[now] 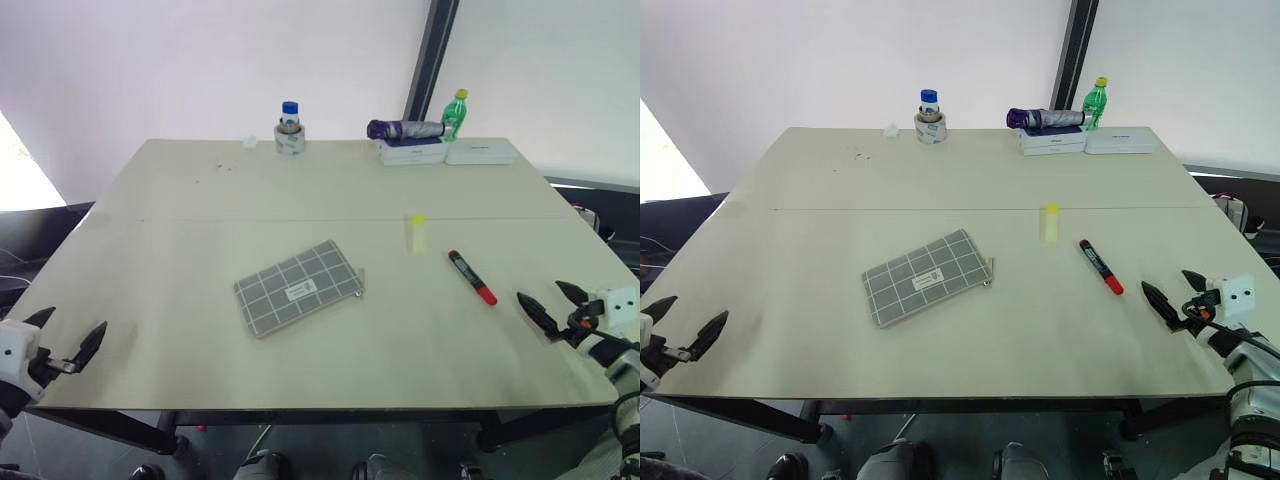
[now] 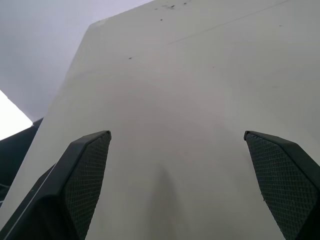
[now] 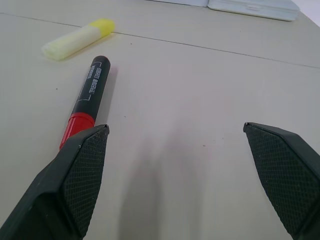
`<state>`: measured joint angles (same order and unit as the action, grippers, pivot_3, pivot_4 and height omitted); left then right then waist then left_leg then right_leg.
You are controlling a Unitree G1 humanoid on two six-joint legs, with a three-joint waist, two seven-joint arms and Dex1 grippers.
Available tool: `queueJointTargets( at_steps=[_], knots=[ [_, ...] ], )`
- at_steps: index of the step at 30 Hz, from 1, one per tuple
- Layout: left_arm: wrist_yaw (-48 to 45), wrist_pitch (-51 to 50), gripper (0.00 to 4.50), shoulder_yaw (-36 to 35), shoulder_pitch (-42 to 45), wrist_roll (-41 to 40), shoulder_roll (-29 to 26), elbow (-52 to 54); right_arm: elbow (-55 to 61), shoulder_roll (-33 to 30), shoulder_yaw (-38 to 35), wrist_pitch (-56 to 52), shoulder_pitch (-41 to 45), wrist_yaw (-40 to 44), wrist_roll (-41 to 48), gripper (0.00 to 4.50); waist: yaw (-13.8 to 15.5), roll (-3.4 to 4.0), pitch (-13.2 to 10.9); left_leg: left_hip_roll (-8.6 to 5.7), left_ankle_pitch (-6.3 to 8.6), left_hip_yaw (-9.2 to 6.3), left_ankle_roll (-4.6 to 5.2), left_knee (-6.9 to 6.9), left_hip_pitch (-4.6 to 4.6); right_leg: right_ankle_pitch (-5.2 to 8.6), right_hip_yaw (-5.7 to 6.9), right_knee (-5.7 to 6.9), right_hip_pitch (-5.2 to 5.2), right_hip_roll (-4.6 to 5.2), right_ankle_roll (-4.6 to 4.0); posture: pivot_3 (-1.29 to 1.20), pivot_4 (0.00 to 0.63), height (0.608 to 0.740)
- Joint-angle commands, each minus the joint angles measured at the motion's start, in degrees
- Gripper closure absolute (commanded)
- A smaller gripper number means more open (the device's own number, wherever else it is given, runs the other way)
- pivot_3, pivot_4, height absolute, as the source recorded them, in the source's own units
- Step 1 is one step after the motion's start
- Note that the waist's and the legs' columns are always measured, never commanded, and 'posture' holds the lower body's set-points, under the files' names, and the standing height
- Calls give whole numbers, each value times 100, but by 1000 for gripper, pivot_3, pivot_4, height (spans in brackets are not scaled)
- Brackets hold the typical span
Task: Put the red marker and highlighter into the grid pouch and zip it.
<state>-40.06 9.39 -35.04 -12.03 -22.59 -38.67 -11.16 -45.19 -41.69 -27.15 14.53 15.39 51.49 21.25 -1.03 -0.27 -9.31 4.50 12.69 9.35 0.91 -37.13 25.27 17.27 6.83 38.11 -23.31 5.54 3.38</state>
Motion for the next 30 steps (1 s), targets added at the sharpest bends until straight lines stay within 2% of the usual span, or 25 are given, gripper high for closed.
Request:
queueJointTargets(
  at_steps=[1, 5, 30],
  knots=[
    [-42, 65, 0, -170, 16, -79, -88, 74, 20, -132, -21, 56, 98, 10, 11, 21, 1, 0, 0, 0, 0, 0, 0, 0, 0, 0, 0, 0, 0, 0, 0, 0, 150, 740],
    [92, 303, 0, -136, 51, 149, -77, 37, 26, -114, -16, 60, 108, 35, -4, 21, 3, 0, 0, 0, 3, 0, -4, 0, 0, 0, 0, 0, -3, 0, 0, 0, 150, 740],
    [-136, 478, 0, -13, 69, 137, -27, 35, -98, -168, 40, 84, 225, 146, -29, 21, 2, 1, 0, 0, -2, 1, 3, 1, 0, 0, 0, 0, 4, 0, 0, 0, 150, 740]
  ],
)
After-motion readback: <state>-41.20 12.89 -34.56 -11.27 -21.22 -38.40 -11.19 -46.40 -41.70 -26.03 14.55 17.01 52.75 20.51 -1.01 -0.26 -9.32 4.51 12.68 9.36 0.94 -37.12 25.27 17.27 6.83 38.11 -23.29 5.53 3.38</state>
